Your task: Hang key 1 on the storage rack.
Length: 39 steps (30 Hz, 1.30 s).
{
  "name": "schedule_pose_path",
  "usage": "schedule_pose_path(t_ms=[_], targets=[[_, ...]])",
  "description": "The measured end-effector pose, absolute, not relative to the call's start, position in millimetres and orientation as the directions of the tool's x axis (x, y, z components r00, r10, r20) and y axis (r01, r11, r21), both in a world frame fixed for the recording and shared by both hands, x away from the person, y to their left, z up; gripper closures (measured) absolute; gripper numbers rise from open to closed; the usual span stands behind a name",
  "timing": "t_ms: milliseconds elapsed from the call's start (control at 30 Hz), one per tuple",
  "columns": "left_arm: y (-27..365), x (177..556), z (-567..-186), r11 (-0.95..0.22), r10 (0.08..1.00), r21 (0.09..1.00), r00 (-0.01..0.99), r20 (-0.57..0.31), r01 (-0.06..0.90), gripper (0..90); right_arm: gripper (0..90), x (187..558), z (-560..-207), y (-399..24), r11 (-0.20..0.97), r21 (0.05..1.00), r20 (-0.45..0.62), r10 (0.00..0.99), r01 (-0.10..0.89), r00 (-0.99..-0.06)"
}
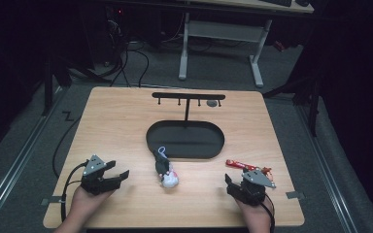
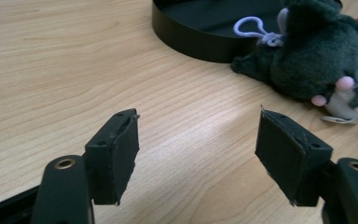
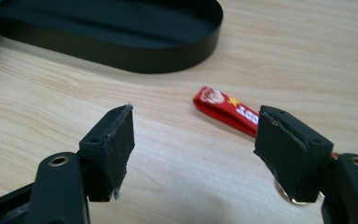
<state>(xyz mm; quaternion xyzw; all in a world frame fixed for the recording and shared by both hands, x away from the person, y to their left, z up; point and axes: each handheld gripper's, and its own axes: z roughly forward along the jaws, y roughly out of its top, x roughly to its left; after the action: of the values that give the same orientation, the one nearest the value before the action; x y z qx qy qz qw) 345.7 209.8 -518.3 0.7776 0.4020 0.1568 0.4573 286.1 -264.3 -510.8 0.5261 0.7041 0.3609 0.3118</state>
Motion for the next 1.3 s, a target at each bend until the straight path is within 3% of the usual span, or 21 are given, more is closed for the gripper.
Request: schedule_pose_path(t_ms=[600,1300], targets=[[203.1,343.1,-518.8,-0.293,0.770,0.852,0.636,-0.060,0.435,32.4,26.2,285.9,-514.9,-257.7,0.214,0.851,-0.046,0.940,0.480,-0.338],[197.7,339.6,-517.7,-0.310,0.756,0.853,0.653,-0.046,0.419,32.6,21.2,288.2,-510.0,-243.1,0.224,0.807,-0.007,0.929,0.546,-0.371]])
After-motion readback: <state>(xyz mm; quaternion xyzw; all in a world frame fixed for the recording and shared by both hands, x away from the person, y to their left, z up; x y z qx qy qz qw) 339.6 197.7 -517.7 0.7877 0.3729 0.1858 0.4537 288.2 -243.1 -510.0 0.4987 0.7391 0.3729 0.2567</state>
